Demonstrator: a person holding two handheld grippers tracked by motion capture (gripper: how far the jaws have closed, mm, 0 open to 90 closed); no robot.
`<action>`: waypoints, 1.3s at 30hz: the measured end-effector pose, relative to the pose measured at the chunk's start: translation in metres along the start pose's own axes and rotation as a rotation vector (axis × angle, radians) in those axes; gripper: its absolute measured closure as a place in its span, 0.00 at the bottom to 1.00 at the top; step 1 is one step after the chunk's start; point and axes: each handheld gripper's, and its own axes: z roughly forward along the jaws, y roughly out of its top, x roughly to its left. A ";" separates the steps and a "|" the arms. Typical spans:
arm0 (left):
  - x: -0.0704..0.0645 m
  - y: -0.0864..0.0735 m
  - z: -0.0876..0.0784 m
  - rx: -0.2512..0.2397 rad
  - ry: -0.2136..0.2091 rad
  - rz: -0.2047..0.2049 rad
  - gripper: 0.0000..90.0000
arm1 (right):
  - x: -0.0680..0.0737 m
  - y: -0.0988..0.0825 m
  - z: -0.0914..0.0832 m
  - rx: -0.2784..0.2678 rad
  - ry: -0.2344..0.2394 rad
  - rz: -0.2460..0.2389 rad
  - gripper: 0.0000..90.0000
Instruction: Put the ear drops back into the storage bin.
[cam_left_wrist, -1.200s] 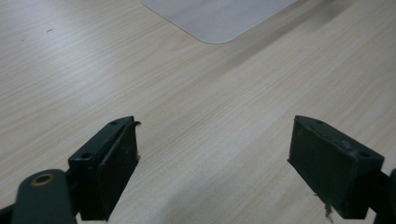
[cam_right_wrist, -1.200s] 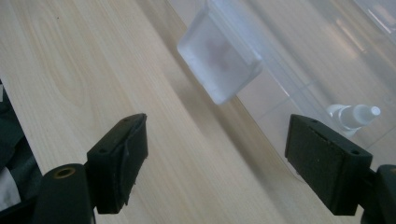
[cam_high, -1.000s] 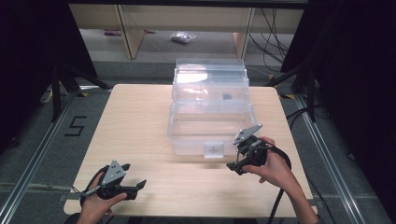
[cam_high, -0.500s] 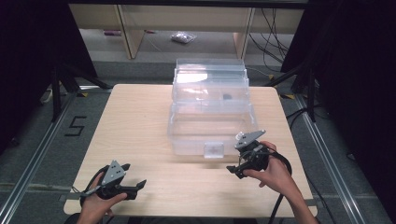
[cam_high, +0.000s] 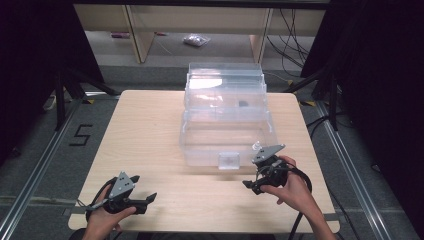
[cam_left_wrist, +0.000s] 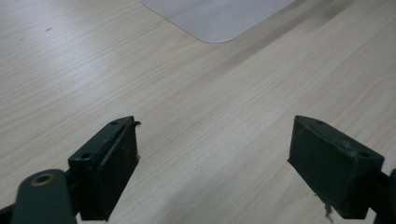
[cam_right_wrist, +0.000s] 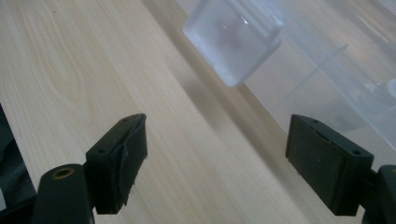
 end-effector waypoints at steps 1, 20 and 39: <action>0.000 0.000 0.000 -0.002 0.001 0.000 0.17 | 0.000 -0.001 0.001 -0.003 0.011 -0.003 0.24; 0.001 0.000 -0.001 0.015 -0.002 0.022 0.17 | 0.000 -0.021 0.011 -0.087 0.000 0.009 0.23; 0.000 0.000 0.000 0.002 -0.001 0.010 0.17 | 0.001 -0.046 0.018 -0.121 0.009 0.115 0.22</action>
